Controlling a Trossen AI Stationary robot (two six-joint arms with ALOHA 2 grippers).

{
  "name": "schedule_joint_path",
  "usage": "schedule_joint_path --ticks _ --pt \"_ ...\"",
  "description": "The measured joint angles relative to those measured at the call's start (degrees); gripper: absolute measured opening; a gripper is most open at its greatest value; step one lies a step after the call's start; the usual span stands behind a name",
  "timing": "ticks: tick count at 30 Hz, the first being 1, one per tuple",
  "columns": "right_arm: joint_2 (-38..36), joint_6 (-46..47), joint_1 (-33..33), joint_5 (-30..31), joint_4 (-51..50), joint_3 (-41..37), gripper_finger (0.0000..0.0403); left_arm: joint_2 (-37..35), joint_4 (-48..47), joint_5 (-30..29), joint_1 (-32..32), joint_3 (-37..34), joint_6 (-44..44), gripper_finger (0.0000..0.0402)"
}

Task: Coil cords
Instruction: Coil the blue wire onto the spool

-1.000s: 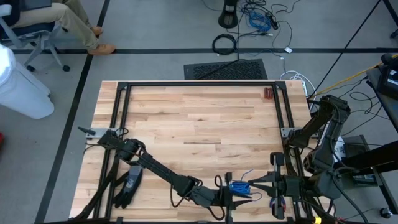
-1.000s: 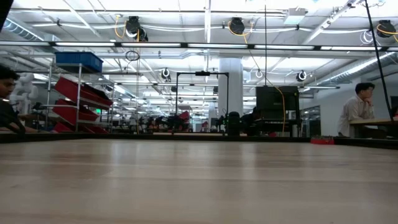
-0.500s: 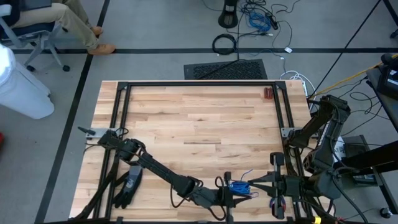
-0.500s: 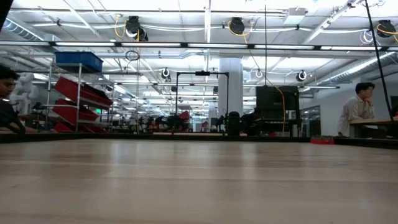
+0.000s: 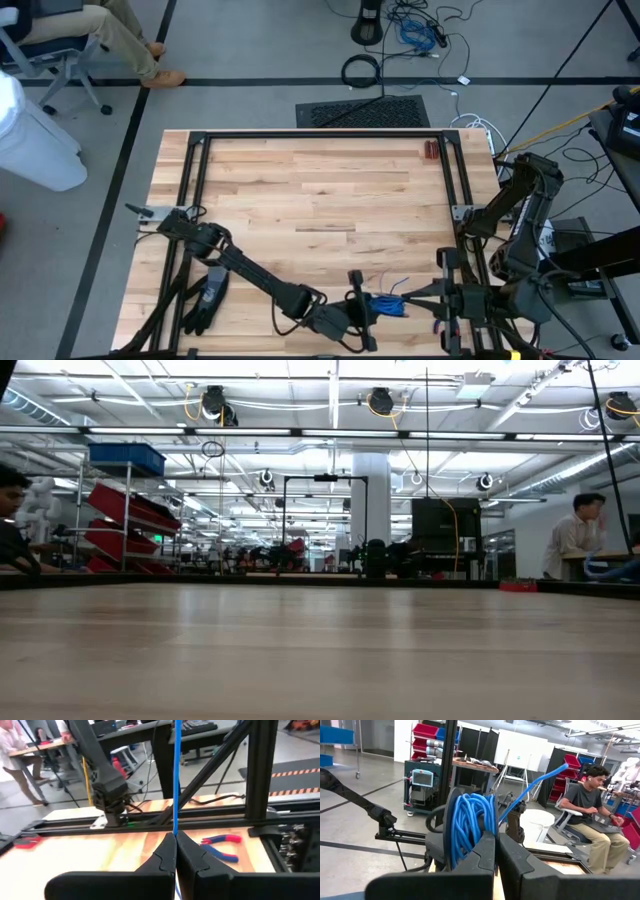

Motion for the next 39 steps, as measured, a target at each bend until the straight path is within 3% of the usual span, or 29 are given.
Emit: schedule_joint_path --ticks 7,17,27,39 --pt "0.0 0.17 0.0 -0.04 0.13 0.0 0.0 -4.44 -9.11 -6.35 -2.02 -0.02 0.51 0.0001" --pt "0.0 0.61 0.04 -0.13 0.09 0.0 0.0 -11.37 -32.09 -22.65 -5.87 -0.04 -3.77 0.0001" --pt "-0.02 0.55 0.02 0.1 -0.02 0.0 0.0 -18.31 -57.07 -25.71 -9.44 -0.04 -22.57 0.0001" --pt "-0.02 0.59 0.01 0.17 -0.14 0.0 0.0 -18.62 -60.2 -26.2 -10.46 -0.04 -24.1 0.0001"
